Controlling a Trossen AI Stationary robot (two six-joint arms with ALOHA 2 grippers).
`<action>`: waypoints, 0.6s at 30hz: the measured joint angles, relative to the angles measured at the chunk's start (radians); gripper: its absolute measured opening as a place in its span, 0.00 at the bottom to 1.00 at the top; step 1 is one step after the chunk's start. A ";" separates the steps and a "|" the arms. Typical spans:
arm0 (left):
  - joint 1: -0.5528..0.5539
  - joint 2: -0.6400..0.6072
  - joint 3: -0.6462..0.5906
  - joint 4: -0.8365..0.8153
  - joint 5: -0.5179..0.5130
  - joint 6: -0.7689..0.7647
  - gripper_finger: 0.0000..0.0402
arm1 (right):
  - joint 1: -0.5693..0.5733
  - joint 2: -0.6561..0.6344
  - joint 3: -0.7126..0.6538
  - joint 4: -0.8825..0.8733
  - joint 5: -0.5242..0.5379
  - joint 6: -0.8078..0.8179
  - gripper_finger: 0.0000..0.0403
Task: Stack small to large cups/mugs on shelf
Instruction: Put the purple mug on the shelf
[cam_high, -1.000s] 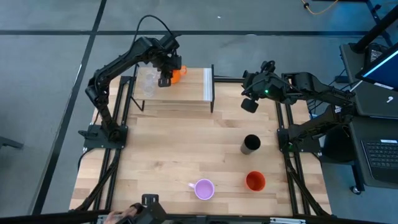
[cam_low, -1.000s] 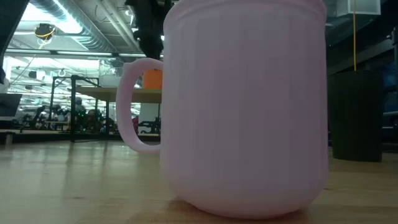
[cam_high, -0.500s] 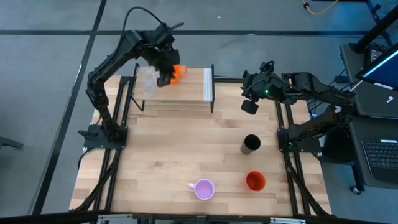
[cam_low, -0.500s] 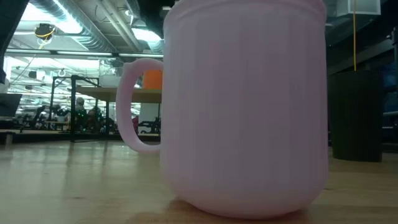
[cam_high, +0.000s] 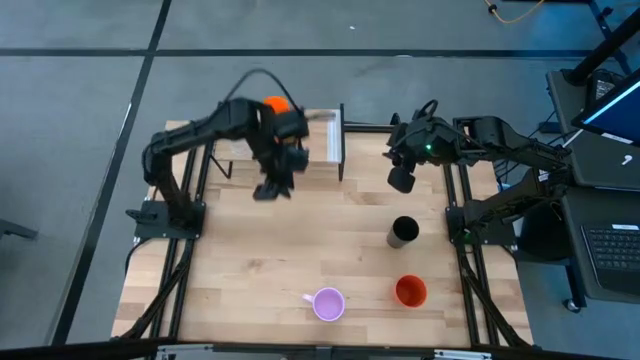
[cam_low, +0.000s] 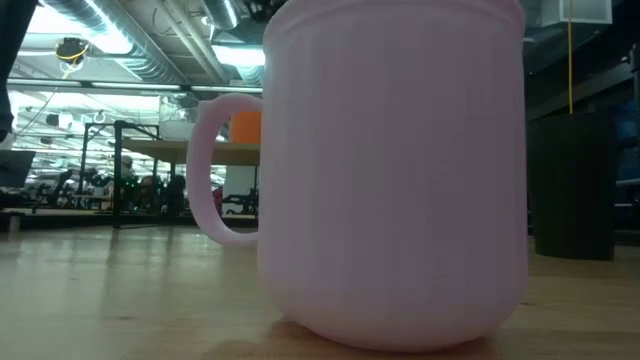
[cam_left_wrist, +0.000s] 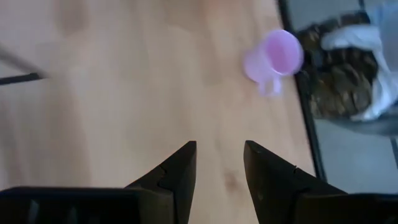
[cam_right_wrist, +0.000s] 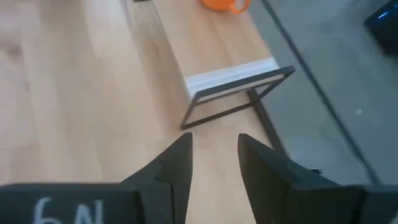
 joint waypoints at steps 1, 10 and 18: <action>-0.032 0.000 -0.003 0.001 -0.001 -0.009 0.32 | 0.000 0.000 0.000 0.000 -0.016 0.015 0.32; -0.262 0.000 -0.099 0.217 -0.298 -0.206 0.32 | 0.001 0.000 0.000 -0.033 -0.110 0.098 0.32; -0.364 0.000 -0.261 0.388 -0.380 -0.278 0.39 | 0.001 0.000 0.000 -0.035 -0.109 0.142 0.32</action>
